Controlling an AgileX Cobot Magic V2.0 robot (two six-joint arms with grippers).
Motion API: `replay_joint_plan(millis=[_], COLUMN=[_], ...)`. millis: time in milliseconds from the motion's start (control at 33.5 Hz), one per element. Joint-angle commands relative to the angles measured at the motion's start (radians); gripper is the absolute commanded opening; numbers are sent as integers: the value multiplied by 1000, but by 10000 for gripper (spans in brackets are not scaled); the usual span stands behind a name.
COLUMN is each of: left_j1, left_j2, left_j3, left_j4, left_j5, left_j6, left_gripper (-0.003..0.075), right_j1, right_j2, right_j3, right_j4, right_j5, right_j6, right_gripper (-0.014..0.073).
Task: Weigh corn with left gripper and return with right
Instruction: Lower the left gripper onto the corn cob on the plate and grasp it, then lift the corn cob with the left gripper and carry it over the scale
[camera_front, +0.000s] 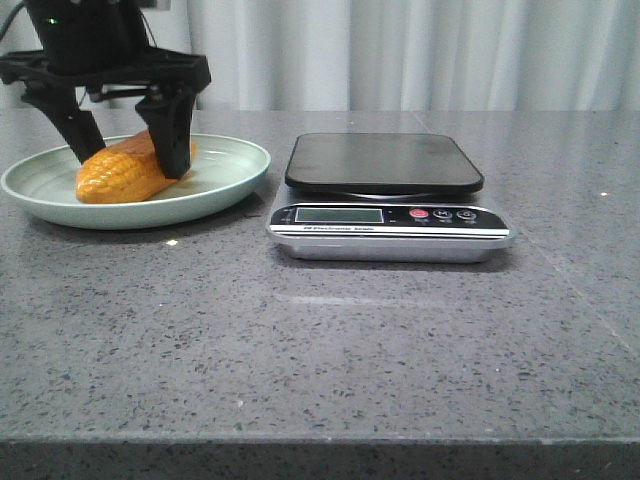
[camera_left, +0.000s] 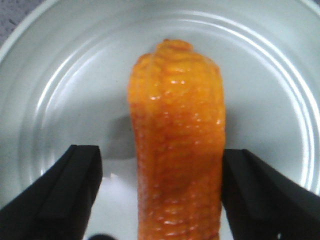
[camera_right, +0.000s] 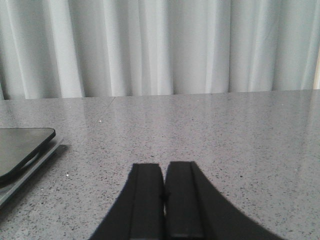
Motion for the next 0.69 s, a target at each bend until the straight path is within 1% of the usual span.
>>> replay_joint_plan(millis=[0, 60, 149, 209, 269, 418, 538, 657], left_j1=[-6, -6, -6, -6, -8, -40, -96, -175], left_j2=[-34, -34, -34, -34, -34, -34, -31, -4], left_j3=[-34, -36, -53, -84, -131, -282, -365, -426], left_j4=[5, 5, 5, 5, 1, -22, -22, -22], left_j5=[-7, -7, 1, 19, 38, 117, 125, 126], left_j6=[-14, -14, -12, -11, -11, -11, -13, -13], left_gripper=[398, 330, 182, 118, 139, 134, 135, 139], right_j1=[2, 2, 2, 2, 2, 2, 2, 2], right_j2=[-18, -18, -18, -18, -18, -18, -18, -18], right_j3=[-6, -6, -6, -6, -6, -6, -6, -6], right_j4=[-1, -1, -1, -1, -1, -1, -1, -1], right_j5=[-77, -77, -77, -77, -77, -77, -77, -77], right_j6=[-9, -9, -9, -9, -9, -9, -9, -9], right_gripper=[160, 160, 160, 160, 160, 160, 160, 160])
